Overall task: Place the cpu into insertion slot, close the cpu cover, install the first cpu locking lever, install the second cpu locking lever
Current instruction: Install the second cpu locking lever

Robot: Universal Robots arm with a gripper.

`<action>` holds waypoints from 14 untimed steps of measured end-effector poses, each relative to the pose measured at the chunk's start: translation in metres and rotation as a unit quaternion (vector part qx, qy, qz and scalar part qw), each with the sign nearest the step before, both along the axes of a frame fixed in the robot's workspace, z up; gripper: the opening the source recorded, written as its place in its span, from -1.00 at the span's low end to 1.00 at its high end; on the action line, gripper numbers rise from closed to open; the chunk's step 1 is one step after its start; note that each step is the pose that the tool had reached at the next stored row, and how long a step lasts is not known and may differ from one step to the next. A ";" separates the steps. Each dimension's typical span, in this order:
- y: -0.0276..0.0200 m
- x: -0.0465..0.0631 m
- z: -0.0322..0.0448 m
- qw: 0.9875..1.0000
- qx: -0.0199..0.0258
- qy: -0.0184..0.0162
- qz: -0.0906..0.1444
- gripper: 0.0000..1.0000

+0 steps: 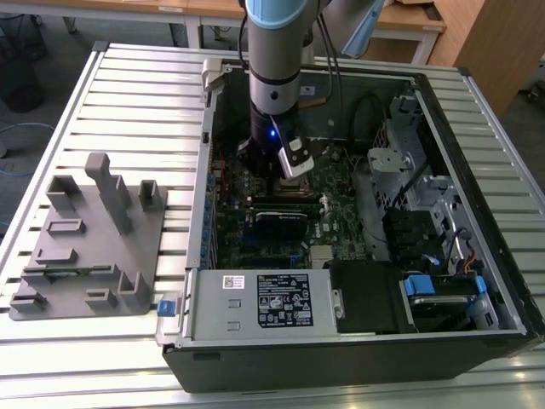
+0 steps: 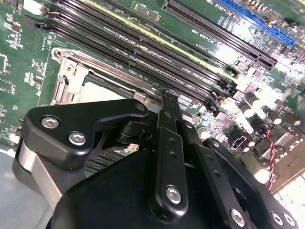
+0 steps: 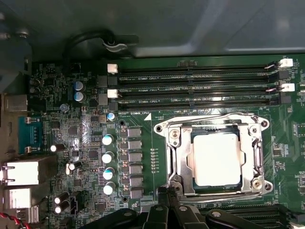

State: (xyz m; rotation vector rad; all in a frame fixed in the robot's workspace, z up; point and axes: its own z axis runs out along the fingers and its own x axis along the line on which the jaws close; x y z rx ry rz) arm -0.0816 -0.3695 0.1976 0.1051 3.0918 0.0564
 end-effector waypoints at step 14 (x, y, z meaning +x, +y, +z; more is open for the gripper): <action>0.0001 -0.004 -0.0027 1.000 0.000 0.000 0.000 -0.79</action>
